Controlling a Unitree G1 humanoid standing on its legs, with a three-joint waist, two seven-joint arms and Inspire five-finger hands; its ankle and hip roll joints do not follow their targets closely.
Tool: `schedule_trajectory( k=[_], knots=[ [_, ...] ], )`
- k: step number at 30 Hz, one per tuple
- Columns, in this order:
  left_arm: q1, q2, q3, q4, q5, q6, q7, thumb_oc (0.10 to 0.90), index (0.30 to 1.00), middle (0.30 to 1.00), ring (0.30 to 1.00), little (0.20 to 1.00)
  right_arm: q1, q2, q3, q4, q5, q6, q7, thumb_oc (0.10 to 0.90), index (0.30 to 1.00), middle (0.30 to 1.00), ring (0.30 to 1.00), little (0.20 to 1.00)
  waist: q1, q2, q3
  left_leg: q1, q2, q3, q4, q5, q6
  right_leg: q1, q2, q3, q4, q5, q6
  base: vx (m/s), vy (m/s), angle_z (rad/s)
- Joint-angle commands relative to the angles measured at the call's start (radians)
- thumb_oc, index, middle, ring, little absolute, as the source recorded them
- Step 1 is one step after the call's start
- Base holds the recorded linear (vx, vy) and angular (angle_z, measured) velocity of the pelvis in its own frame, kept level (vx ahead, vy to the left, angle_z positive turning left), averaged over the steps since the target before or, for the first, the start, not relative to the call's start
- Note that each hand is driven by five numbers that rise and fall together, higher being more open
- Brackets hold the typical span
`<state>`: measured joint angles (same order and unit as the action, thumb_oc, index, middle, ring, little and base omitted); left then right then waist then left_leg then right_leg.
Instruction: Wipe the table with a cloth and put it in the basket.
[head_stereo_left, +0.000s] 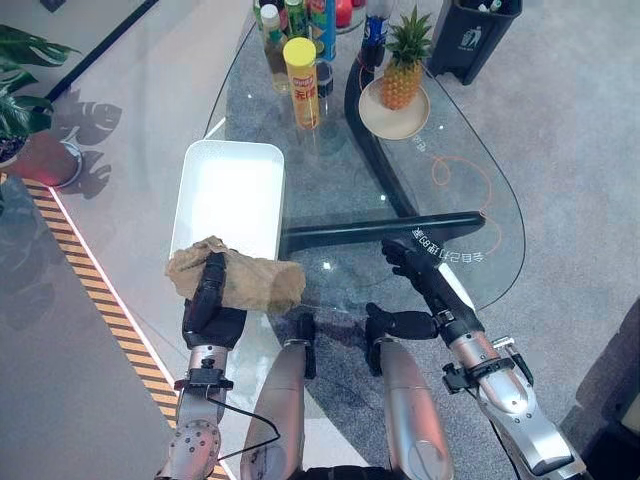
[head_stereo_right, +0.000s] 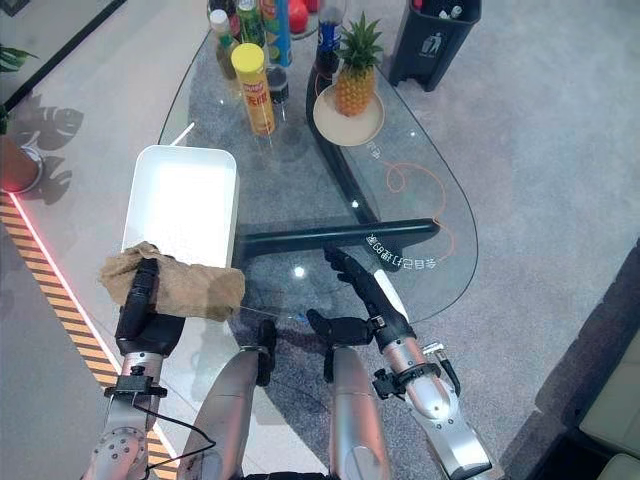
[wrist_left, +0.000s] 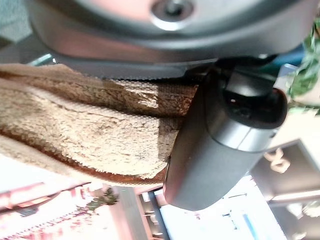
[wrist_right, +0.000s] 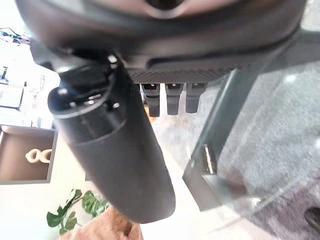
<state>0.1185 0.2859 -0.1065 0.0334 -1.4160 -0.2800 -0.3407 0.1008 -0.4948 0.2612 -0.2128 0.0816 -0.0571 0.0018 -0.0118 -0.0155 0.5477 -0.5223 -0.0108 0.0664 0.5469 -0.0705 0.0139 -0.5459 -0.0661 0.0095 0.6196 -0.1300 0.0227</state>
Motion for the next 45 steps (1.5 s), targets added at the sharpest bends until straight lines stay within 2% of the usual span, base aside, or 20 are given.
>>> schedule_trajectory(
  k=[1, 6, 7, 9, 12, 13, 14, 18, 23, 28, 31, 33, 38, 45],
  knots=[
    [-0.036, 0.050, 0.063, -0.123, 0.167, -0.144, 0.079, 0.100, 0.300, 0.300, 0.300, 0.200, -0.035, -0.002, 0.006, -0.074, 0.025, -0.002, 0.018, 0.800, 0.900, 0.900, 0.900, 0.900, -0.015, 0.013, -0.028, -0.090, -0.070, 0.049, 0.108, 0.046, 0.073, 0.031, 0.049, -0.050, -0.058, 0.117, -0.051, 0.04, 0.071, -0.02],
    [-0.095, 0.118, 0.105, -0.041, 0.454, -0.194, 0.317, 0.100, 0.300, 0.300, 0.300, 0.200, -0.038, -0.018, 0.051, 0.002, 0.035, 0.059, 0.047, 0.800, 0.900, 0.900, 0.900, 0.900, -0.029, 0.025, -0.028, -0.115, -0.069, 0.057, 0.132, 0.056, 0.065, 0.003, 0.051, -0.045, -0.031, 0.115, -0.055, 0.02, 0.086, -0.02],
    [-0.096, 0.119, 0.106, -0.039, 0.466, -0.195, 0.321, 0.100, 0.300, 0.300, 0.300, 0.200, -0.039, -0.019, 0.052, 0.003, 0.036, 0.060, 0.048, 0.800, 0.900, 0.900, 0.900, 0.900, -0.029, 0.025, -0.028, -0.116, -0.069, 0.057, 0.133, 0.056, 0.065, 0.002, 0.051, -0.045, -0.030, 0.115, -0.055, 0.01, 0.081, -0.04],
    [-0.136, 0.161, 0.119, 0.013, 0.602, -0.210, 0.440, 0.100, 0.300, 0.300, 0.300, 0.200, -0.044, -0.035, 0.073, 0.037, 0.052, 0.088, 0.061, 0.800, 0.900, 0.900, 0.900, 0.900, -0.037, 0.028, -0.028, -0.138, -0.066, 0.067, 0.149, 0.057, 0.060, -0.020, 0.052, -0.038, -0.019, 0.118, -0.054, 0.01, 0.103, -0.06],
    [-0.194, 0.219, 0.129, 0.067, 0.728, -0.217, 0.546, 0.100, 0.300, 0.300, 0.300, 0.200, -0.055, -0.051, 0.103, 0.069, 0.067, 0.100, 0.067, 0.800, 0.900, 0.900, 0.900, 0.900, -0.042, 0.025, -0.028, -0.168, -0.063, 0.079, 0.161, 0.050, 0.061, -0.052, 0.054, -0.031, -0.011, 0.121, -0.049, -0.03, 0.089, -0.20],
    [-0.236, 0.248, 0.117, 0.091, 0.767, -0.220, 0.599, 0.100, 0.300, 0.300, 0.300, 0.200, -0.067, -0.060, 0.129, 0.082, 0.072, 0.106, 0.062, 0.800, 0.900, 0.900, 0.900, 0.900, -0.044, 0.024, -0.028, -0.192, -0.060, 0.084, 0.172, 0.046, 0.062, -0.081, 0.056, -0.029, -0.001, 0.122, -0.044, 0.02, 0.076, 0.05],
    [-0.233, 0.250, 0.113, 0.095, 0.770, -0.220, 0.604, 0.100, 0.300, 0.300, 0.300, 0.200, -0.062, -0.060, 0.133, 0.084, 0.072, 0.106, 0.061, 0.800, 0.900, 0.900, 0.900, 0.900, -0.044, 0.024, -0.028, -0.177, -0.063, 0.076, 0.188, 0.011, 0.055, -0.066, 0.057, -0.026, 0.014, 0.092, -0.039, 0.01, 0.071, 0.28],
    [-0.332, 0.310, 0.104, 0.159, 0.834, -0.218, 0.715, 0.100, 0.300, 0.300, 0.300, 0.200, -0.089, -0.060, 0.192, 0.114, 0.083, 0.114, 0.033, 0.800, 0.900, 0.900, 0.900, 0.900, -0.044, 0.016, -0.028, -0.217, -0.053, 0.089, 0.188, -0.010, 0.063, -0.125, 0.059, -0.018, 0.013, 0.101, -0.022, -0.05, 0.034, 0.01],
    [-0.425, 0.388, 0.101, 0.210, 0.861, -0.220, 0.756, 0.100, 0.300, 0.300, 0.300, 0.200, -0.101, -0.057, 0.239, 0.127, 0.105, 0.113, 0.010, 0.800, 0.900, 0.900, 0.900, 0.900, -0.042, 0.000, -0.028, -0.244, -0.038, 0.097, 0.171, -0.018, 0.073, -0.152, 0.061, -0.017, -0.028, 0.122, 0.002, -0.05, -0.005, -0.08],
    [-0.507, 0.490, 0.092, 0.227, 0.904, -0.194, 0.796, 0.100, 0.300, 0.300, 0.300, 0.200, -0.107, -0.055, 0.266, 0.116, 0.136, 0.112, 0.011, 0.800, 0.900, 0.900, 0.900, 0.900, -0.038, -0.038, -0.028, -0.264, -0.031, 0.087, 0.167, -0.034, 0.082, -0.142, 0.067, -0.020, -0.079, 0.138, 0.022, -0.02, -0.050, -0.08],
    [-0.540, 0.519, 0.087, 0.251, 0.910, -0.200, 0.795, 0.100, 0.300, 0.300, 0.300, 0.200, -0.114, -0.053, 0.274, 0.127, 0.139, 0.106, 0.013, 0.800, 0.900, 0.900, 0.900, 0.900, -0.036, -0.047, -0.028, -0.268, -0.028, 0.083, 0.160, -0.037, 0.080, -0.137, 0.070, -0.018, -0.097, 0.142, 0.028, -0.02, -0.033, 0.05],
    [-0.617, 0.571, 0.067, 0.295, 0.911, -0.209, 0.799, 0.100, 0.300, 0.300, 0.300, 0.200, -0.123, -0.051, 0.292, 0.136, 0.156, 0.096, 0.010, 0.800, 0.900, 0.900, 0.900, 0.900, -0.036, -0.069, -0.028, -0.278, -0.024, 0.077, 0.154, -0.048, 0.079, -0.126, 0.069, -0.023, -0.132, 0.145, 0.037, -0.04, -0.063, 0.22],
    [-0.765, 0.644, 0.002, 0.361, 0.923, -0.189, 0.817, 0.100, 0.300, 0.300, 0.300, 0.200, -0.141, -0.037, 0.321, 0.148, 0.174, 0.084, -0.007, 0.800, 0.900, 0.900, 0.900, 0.900, -0.037, -0.096, -0.028, -0.299, -0.020, 0.064, 0.142, -0.064, 0.079, -0.119, 0.066, -0.031, -0.187, 0.151, 0.050, -0.04, -0.057, -0.02],
    [-0.947, 0.704, -0.091, 0.474, 0.955, -0.154, 0.826, 0.100, 0.300, 0.300, 0.300, 0.200, -0.186, -0.006, 0.342, 0.160, 0.193, 0.078, -0.016, 0.800, 0.900, 0.900, 0.900, 0.900, -0.048, -0.129, -0.028, -0.310, -0.008, 0.050, 0.088, -0.078, 0.078, -0.114, 0.061, -0.034, -0.278, 0.170, 0.066, -0.04, -0.035, -0.02]
  ],
)
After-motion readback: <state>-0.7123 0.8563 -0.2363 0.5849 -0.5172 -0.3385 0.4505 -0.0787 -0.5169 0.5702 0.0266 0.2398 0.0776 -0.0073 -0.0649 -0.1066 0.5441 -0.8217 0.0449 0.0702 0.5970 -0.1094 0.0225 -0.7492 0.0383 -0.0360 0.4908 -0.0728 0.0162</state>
